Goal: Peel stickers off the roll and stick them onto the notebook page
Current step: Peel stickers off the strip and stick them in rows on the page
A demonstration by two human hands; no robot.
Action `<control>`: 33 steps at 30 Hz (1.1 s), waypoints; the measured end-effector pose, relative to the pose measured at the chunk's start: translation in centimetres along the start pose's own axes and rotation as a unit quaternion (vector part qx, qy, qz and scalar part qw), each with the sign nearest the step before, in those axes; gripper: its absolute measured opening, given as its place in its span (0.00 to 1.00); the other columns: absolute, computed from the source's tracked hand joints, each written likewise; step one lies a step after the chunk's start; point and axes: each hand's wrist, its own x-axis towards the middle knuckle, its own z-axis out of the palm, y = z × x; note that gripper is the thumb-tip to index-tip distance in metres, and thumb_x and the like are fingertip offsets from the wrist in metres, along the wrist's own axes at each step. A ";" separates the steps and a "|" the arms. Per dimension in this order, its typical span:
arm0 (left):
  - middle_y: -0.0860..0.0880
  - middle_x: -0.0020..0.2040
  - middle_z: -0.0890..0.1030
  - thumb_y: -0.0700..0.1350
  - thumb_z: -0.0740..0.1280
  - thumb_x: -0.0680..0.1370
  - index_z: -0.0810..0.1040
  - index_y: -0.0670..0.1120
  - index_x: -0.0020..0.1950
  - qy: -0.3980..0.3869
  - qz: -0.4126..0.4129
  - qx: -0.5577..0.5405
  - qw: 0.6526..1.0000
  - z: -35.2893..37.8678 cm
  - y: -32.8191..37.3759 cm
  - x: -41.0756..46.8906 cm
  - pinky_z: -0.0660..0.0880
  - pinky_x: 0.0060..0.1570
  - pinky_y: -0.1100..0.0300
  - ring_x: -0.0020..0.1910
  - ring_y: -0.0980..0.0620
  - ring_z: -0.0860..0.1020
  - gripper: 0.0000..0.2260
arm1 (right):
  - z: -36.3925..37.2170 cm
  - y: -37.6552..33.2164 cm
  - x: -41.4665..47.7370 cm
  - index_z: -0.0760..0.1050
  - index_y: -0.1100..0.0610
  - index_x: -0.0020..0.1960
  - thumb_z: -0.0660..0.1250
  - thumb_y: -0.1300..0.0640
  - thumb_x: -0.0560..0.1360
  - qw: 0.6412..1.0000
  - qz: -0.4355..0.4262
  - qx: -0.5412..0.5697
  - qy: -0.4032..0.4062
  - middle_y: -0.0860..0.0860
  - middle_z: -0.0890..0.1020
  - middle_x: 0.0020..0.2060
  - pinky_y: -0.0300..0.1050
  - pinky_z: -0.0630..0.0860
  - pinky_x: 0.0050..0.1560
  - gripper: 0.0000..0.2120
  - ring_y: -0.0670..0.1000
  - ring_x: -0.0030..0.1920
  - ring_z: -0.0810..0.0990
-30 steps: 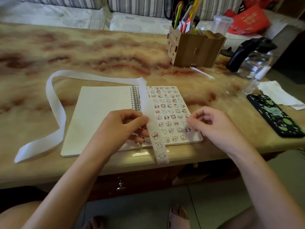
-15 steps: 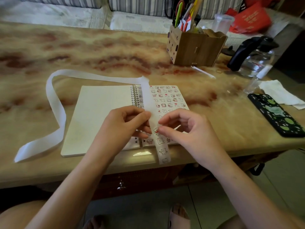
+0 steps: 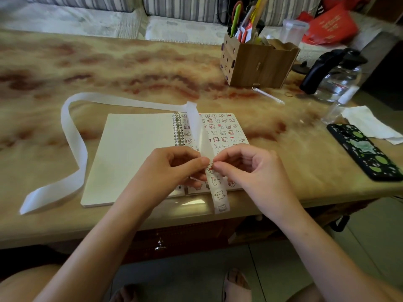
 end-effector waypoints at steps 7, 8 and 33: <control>0.43 0.38 0.85 0.40 0.70 0.73 0.82 0.39 0.44 0.001 0.005 0.002 1.000 0.1 -0.1 0.0 0.81 0.41 0.60 0.37 0.53 0.83 0.05 | 0.0 0.1 0.0 0.82 0.54 0.42 0.73 0.62 0.70 1.000 0.023 -0.002 -0.001 0.49 0.85 0.38 0.35 0.77 0.40 0.04 0.47 0.40 0.83; 0.43 0.38 0.85 0.40 0.69 0.74 0.82 0.39 0.44 0.002 0.004 0.002 1.000 0.2 -0.2 0.0 0.81 0.42 0.59 0.37 0.53 0.83 0.05 | -0.1 0.2 0.0 0.81 0.54 0.42 0.73 0.62 0.71 1.000 0.028 -0.006 -0.003 0.49 0.84 0.38 0.35 0.77 0.40 0.04 0.46 0.40 0.83; 0.44 0.38 0.85 0.42 0.69 0.75 0.83 0.41 0.43 0.057 -0.026 0.035 0.997 0.2 0.0 0.1 0.80 0.49 0.47 0.37 0.46 0.84 0.05 | -6.2 -0.2 1.1 0.80 0.62 0.44 0.70 0.63 0.72 0.975 0.210 -0.053 -0.048 0.50 0.82 0.30 0.32 0.69 0.26 0.03 0.42 0.25 0.73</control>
